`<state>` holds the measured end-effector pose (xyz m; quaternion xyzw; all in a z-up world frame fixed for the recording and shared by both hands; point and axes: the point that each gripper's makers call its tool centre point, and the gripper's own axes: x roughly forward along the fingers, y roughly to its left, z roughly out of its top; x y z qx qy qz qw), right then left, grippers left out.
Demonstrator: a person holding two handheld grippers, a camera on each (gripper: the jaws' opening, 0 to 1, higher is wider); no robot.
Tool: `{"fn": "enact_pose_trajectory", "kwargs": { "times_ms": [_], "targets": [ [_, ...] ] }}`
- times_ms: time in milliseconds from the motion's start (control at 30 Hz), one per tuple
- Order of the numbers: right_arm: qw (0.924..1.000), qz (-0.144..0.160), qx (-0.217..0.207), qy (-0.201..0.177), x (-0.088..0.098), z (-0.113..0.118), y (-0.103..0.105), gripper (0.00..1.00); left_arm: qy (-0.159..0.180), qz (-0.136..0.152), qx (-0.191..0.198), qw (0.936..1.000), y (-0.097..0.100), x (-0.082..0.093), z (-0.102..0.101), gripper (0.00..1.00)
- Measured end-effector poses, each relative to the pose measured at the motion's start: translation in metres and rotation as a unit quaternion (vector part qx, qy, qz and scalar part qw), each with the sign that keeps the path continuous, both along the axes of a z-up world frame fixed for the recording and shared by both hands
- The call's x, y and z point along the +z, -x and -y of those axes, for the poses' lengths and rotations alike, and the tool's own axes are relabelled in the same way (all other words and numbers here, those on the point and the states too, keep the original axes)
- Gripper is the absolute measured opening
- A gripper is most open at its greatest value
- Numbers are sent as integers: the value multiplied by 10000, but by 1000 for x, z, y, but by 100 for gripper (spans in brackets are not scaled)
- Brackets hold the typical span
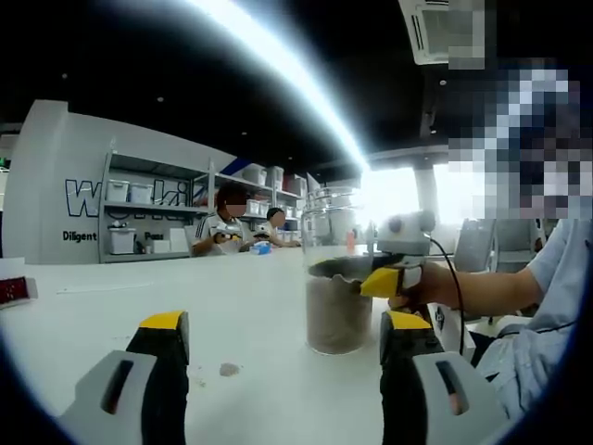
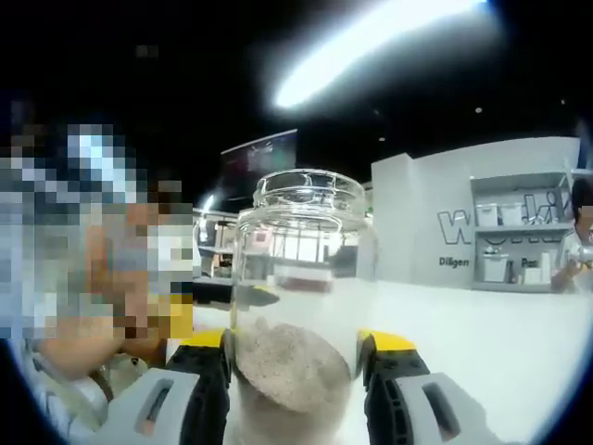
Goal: Tear open the coffee pouch, take out the coffee, and pour the coffee from the pouch into the cup
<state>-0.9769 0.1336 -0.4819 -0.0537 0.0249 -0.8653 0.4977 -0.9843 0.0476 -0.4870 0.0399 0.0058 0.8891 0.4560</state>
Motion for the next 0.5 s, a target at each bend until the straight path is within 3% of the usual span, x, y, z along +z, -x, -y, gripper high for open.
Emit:
{"fn": "enact_pose_trajectory", "kwargs": {
  "times_ms": [500],
  "targets": [
    [9999,47,-157,21,0,1,-11,56,4,-3,-4,10000,-4,-1,-1,85]
  ]
}}
